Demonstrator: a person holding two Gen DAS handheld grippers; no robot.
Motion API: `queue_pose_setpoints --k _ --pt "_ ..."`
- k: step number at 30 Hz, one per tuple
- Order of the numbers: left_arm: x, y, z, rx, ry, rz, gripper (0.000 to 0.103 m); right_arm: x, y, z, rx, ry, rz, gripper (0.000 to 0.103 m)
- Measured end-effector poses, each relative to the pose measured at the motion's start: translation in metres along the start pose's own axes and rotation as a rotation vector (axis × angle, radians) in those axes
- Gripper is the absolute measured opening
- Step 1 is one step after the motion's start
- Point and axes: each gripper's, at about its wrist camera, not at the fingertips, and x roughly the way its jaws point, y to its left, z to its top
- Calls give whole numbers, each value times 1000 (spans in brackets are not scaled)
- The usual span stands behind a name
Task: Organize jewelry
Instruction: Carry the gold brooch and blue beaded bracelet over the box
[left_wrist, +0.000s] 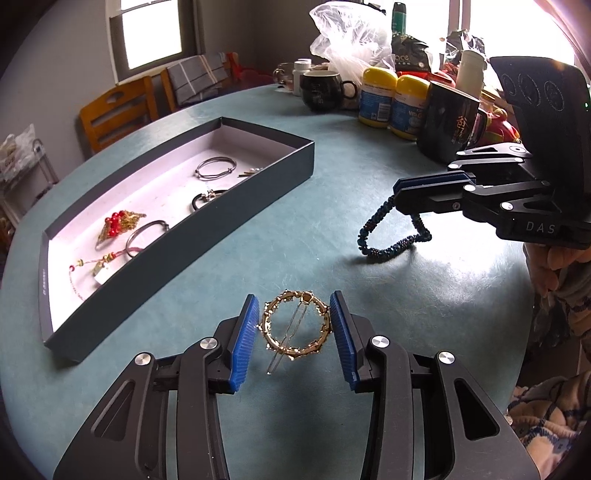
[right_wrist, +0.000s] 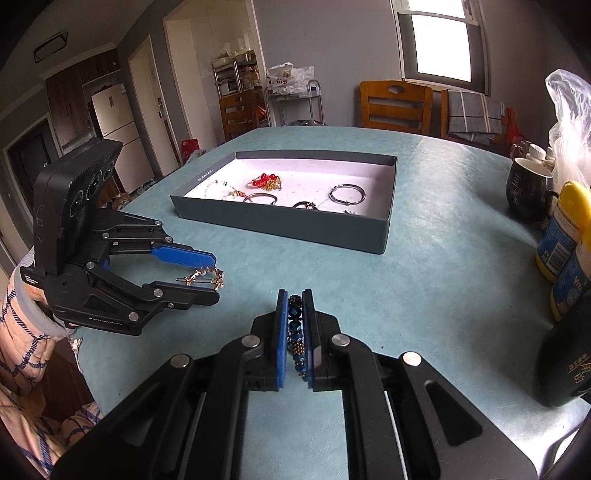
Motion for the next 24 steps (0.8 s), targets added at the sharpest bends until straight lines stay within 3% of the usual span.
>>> queue_pose_setpoints --k 15,24 --pt "-26 38 29 -16 -57 98 42 -7 -4 31 -13 -72 1 7" --pt "-29 63 50 -33 -87 144 42 -11 -3 68 -39 -138 2 7"
